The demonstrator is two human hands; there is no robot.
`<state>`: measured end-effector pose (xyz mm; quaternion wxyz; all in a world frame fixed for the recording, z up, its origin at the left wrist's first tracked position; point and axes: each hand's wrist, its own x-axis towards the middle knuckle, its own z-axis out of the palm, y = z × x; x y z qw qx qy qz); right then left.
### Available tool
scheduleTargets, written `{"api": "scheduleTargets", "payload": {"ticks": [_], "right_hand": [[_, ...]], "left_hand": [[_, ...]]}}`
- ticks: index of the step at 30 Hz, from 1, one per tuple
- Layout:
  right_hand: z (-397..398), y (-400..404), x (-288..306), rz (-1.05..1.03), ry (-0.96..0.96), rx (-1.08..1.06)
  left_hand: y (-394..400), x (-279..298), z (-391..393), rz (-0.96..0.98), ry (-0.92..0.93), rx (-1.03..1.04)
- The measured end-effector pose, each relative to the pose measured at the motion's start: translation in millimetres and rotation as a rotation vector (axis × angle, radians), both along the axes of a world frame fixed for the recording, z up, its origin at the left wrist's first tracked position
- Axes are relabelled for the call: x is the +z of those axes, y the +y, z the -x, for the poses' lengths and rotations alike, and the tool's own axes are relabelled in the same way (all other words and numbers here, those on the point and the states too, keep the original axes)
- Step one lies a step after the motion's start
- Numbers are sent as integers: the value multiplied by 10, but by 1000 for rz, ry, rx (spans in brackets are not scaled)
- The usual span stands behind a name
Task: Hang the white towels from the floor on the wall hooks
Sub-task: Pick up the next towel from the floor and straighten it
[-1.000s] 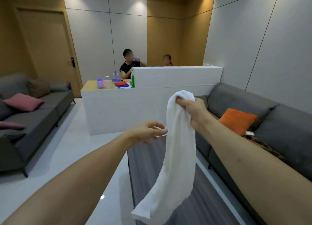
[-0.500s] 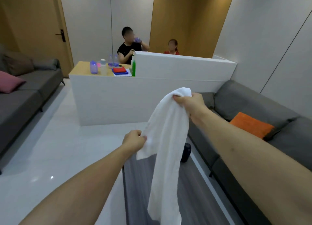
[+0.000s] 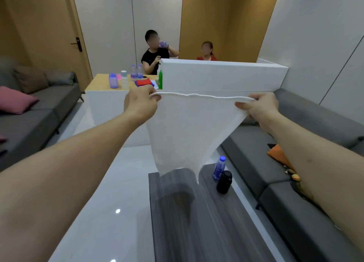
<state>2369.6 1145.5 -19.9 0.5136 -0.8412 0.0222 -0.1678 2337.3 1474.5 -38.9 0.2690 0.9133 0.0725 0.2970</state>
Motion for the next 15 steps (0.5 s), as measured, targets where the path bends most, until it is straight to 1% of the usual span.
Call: {"api": "scheduleTargets", "payload": {"ticks": [2,5,9,13,15], "right_hand": [[150,-144,-185,76,26,32],[428,-374,-583,180,50,77],[815,-761,-1256,365,138,150],[1183,-1239,-1977,495,251,242],[1400,-1456,-2324,518,298,278]], "left_hand": [[-115,-158,146,-21,-1,-7],[-327,-531,459,-46,71,-11],[-692,-1170,994,-74,252,4],[-1167,-1825,1597,-169,420,18],[-1413,-2165,1935,-187,492,30]]}}
